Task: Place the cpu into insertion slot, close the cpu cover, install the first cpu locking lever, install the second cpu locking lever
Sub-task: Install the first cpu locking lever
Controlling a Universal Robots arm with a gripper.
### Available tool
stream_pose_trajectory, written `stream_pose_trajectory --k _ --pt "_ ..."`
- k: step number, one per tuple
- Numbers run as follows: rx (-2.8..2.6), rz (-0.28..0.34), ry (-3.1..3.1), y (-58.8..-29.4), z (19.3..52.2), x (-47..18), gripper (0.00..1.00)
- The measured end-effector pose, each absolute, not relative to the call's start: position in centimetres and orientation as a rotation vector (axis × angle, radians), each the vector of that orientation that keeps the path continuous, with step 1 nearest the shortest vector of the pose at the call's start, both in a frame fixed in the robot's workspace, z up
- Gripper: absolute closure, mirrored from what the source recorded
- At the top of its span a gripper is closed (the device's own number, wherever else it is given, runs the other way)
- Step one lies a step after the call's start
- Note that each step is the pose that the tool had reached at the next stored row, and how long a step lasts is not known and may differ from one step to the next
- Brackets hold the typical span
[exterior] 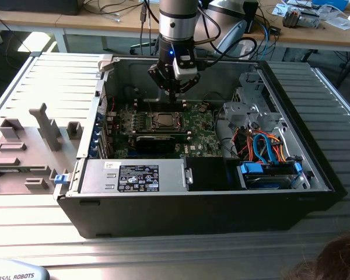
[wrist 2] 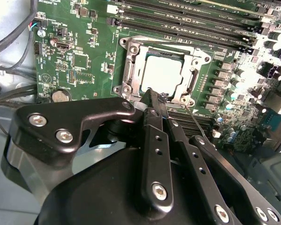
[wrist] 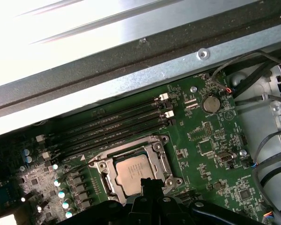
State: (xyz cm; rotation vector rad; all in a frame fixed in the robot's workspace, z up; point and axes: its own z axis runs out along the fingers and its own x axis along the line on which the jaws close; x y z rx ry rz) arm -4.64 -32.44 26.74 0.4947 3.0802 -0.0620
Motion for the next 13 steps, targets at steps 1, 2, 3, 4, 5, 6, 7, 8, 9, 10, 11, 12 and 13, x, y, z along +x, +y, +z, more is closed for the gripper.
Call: stream_pose_trajectory --k 1,2,3,4,5,6,7,8,9,10,11,12,13 --pt "0.494 -0.062 3.080 -32.45 26.74 -4.64 0.89" --pt "0.492 -0.062 3.081 -32.45 26.74 -4.64 0.89" --pt "0.491 -0.062 3.081 -32.45 26.74 -4.64 0.89" --pt "0.490 -0.062 3.081 -32.45 26.74 -4.64 0.89" --pt "0.489 -0.062 3.081 -32.45 26.74 -4.64 0.89" --pt "0.487 -0.062 3.081 -32.44 26.74 -4.64 0.89" --pt "0.486 -0.062 3.081 -32.44 26.74 -4.64 0.89" --pt "0.484 -0.062 3.082 -32.44 26.74 -4.64 0.89" --pt "0.482 -0.062 3.082 -32.45 26.74 -4.64 0.89" --pt "0.481 -0.062 3.082 -32.44 26.74 -4.64 0.89" --pt "0.480 -0.062 3.082 -32.44 26.74 -4.64 0.89" --pt "0.479 -0.062 3.083 -32.44 26.74 -4.64 0.89" --pt "0.478 -0.062 3.083 -32.44 26.74 -4.64 0.89"
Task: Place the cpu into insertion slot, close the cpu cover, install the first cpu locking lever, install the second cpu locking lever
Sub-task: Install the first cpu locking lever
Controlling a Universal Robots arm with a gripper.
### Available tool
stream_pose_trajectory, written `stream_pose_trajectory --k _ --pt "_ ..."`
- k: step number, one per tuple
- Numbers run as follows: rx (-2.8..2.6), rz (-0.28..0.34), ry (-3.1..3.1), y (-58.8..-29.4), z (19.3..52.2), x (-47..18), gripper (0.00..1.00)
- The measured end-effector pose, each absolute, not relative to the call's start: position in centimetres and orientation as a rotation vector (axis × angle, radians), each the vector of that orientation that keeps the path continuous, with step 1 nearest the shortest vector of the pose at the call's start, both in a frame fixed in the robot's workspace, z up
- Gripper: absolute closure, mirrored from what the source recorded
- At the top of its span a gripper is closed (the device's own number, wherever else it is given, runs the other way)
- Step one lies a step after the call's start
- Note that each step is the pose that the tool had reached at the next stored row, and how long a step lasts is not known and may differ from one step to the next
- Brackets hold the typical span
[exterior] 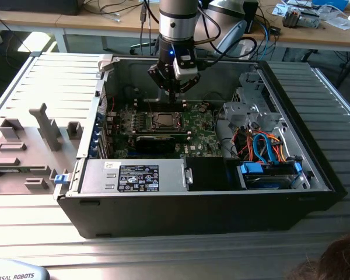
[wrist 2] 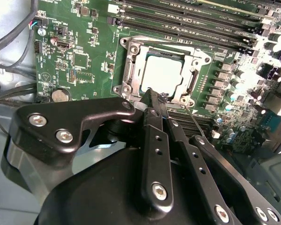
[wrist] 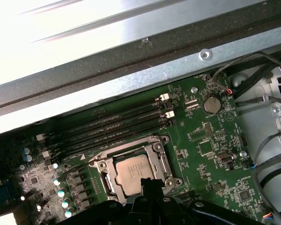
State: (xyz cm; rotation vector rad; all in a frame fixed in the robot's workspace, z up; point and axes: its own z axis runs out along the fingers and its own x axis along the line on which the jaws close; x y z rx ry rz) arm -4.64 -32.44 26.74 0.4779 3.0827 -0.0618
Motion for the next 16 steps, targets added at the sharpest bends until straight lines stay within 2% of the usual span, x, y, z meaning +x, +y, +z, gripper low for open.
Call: stream_pose_trajectory --k 7,11,16 --pt "0.468 -0.061 3.084 -32.45 26.74 -4.64 0.89" --pt "0.461 0.013 3.093 -32.45 26.74 -4.64 0.89" --pt "0.419 0.020 3.100 -32.46 26.74 -4.64 0.89"
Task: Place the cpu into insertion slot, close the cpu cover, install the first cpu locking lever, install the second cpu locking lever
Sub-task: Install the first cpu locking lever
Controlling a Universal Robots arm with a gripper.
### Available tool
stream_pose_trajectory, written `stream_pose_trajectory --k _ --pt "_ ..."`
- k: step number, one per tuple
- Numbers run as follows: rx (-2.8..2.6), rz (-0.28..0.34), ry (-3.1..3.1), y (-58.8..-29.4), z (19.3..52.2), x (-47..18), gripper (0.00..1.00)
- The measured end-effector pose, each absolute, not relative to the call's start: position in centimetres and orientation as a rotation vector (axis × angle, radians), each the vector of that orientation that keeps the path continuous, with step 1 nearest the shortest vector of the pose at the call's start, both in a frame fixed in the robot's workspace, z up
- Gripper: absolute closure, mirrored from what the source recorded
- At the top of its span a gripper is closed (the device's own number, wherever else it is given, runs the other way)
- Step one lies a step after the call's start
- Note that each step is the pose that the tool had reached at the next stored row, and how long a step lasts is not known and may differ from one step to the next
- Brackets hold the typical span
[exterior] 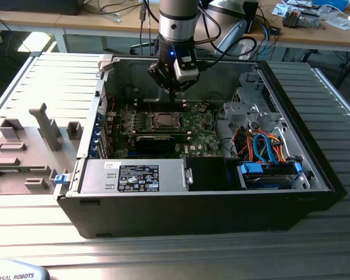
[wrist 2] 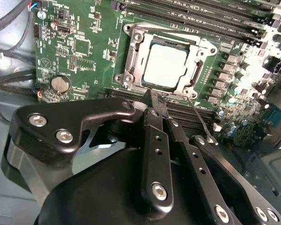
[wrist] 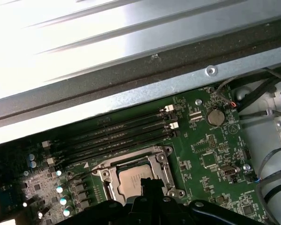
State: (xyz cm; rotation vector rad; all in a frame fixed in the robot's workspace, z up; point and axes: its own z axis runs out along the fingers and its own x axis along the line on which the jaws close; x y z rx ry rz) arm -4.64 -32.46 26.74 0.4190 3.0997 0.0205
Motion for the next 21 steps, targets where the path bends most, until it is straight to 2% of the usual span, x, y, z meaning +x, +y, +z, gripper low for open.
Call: stream_pose_trajectory --k 21 --pt "0.277 0.021 3.116 -32.46 26.74 -4.64 0.89"
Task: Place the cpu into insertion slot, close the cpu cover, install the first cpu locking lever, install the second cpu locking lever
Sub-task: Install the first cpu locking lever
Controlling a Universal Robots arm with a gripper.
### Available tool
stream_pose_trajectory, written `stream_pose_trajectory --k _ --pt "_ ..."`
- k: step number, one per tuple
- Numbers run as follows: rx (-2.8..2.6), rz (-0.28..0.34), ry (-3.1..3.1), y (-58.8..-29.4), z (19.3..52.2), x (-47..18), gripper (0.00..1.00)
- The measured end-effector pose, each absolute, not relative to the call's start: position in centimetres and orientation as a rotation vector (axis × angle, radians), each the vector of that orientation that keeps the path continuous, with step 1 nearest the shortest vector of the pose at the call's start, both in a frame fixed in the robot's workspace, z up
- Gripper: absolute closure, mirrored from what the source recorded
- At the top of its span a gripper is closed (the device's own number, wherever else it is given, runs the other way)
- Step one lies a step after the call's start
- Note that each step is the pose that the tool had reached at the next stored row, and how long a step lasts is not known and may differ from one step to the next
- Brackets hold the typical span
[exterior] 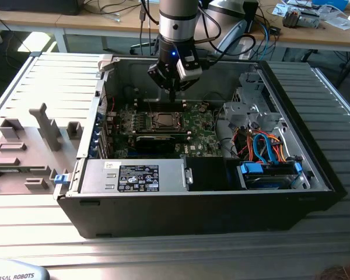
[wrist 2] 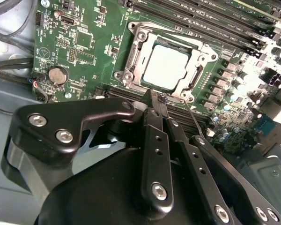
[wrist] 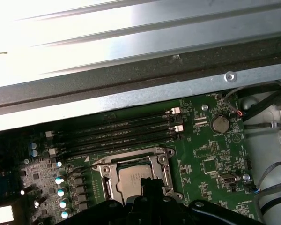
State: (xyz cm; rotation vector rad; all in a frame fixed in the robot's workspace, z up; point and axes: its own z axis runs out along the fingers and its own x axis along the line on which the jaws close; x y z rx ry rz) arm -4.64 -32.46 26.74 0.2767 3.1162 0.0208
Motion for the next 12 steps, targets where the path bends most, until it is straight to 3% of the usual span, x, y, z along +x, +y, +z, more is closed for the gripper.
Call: stream_pose_trajectory --k 12 --pt "0.245 0.021 3.119 -32.46 26.74 -4.64 0.89"
